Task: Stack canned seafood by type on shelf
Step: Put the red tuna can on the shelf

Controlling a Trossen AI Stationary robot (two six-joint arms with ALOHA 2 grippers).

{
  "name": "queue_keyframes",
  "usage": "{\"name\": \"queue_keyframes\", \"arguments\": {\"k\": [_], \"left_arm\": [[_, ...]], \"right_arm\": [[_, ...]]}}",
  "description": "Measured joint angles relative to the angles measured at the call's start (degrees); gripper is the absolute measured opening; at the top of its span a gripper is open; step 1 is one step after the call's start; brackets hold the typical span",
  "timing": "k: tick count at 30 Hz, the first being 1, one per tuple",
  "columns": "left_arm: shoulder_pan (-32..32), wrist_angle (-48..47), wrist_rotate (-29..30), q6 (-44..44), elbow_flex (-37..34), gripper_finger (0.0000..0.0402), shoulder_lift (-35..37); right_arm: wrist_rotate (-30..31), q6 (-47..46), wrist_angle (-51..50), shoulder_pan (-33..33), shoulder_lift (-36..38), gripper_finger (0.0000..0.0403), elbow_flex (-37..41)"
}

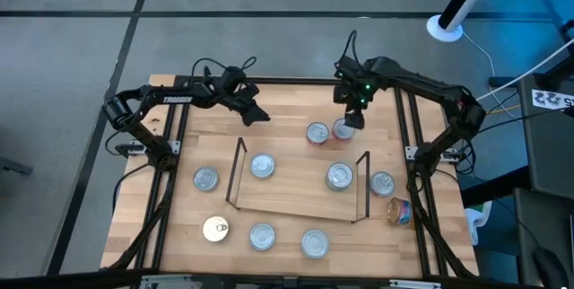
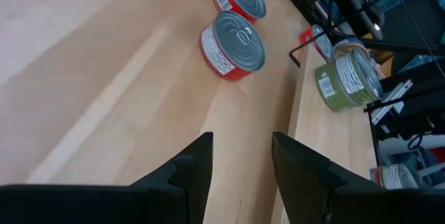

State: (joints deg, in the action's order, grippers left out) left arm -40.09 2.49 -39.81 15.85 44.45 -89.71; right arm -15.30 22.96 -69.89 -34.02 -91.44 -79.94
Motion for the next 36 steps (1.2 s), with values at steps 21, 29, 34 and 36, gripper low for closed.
{"name": "queue_keyframes", "arguments": {"k": [21, 29, 34, 36], "left_arm": [[1.10, 0.00, 0.22, -1.46, 0.00, 0.0143, 0.00], [1.10, 0.26, 0.24, -1.51, 0.00, 0.0143, 0.00], [1.10, 0.32, 0.24, -1.67, 0.00, 0.0143, 0.00], [1.10, 0.34, 0.23, -2.48, 0.00, 0.0143, 0.00]], "right_arm": [[8.26, -10.18, 20.62, -8.00, -0.07, 0.0269, 20.45], [6.22, -12.28, 23.72, -8.02, -0.07, 0.0269, 23.80], [4.75, -12.44, 24.36, -8.00, -0.07, 0.0269, 25.02], [4.75, -12.46, 25.58, -8.02, -0.07, 0.0269, 25.55]]}}
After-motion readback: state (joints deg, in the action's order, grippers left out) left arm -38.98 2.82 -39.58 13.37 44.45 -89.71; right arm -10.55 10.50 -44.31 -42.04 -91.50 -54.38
